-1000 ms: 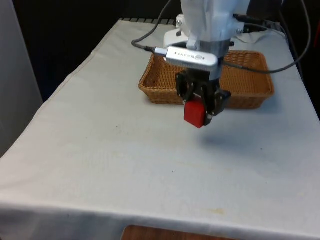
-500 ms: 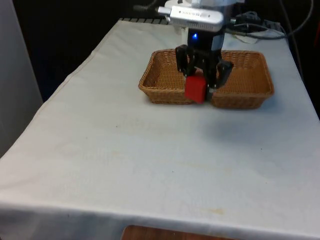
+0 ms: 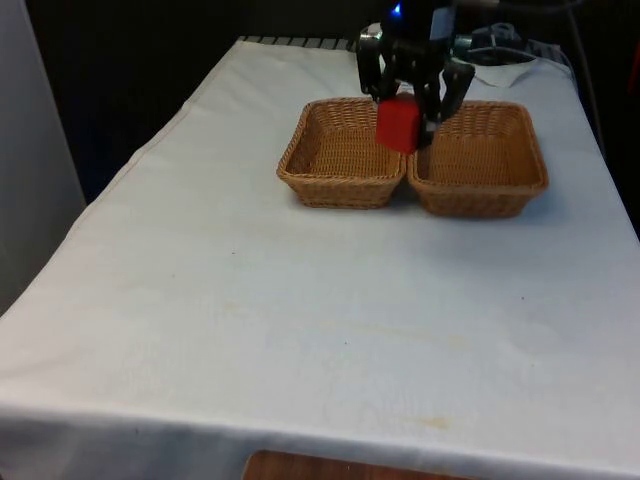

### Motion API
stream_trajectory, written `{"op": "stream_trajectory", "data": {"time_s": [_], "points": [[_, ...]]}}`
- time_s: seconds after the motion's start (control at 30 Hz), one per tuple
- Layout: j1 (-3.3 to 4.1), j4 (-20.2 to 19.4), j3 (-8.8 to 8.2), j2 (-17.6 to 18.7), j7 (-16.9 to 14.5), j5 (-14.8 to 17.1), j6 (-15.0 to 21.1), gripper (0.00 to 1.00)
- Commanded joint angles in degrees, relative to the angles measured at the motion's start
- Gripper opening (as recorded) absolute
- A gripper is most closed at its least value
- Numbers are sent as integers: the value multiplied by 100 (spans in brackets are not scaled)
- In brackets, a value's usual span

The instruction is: Pick up the red cube and place it into the right basket.

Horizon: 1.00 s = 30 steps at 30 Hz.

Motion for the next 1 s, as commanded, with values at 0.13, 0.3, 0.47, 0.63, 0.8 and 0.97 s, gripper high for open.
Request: {"op": "stream_trajectory", "data": {"time_s": [0.13, 0.3, 0.47, 0.63, 0.8, 0.97], "points": [[40, -367, 17, -424, 80, -166, 92, 2], [34, -573, 40, -625, 86, -241, 166, 2], [17, -842, 74, -865, 46, -298, 309, 2], [6, -1043, 69, -1014, -34, -321, 435, 2], [-6, -1117, 80, -1060, -103, -292, 430, 2], [-17, -1570, 80, -1358, -235, -281, 699, 2]]}}
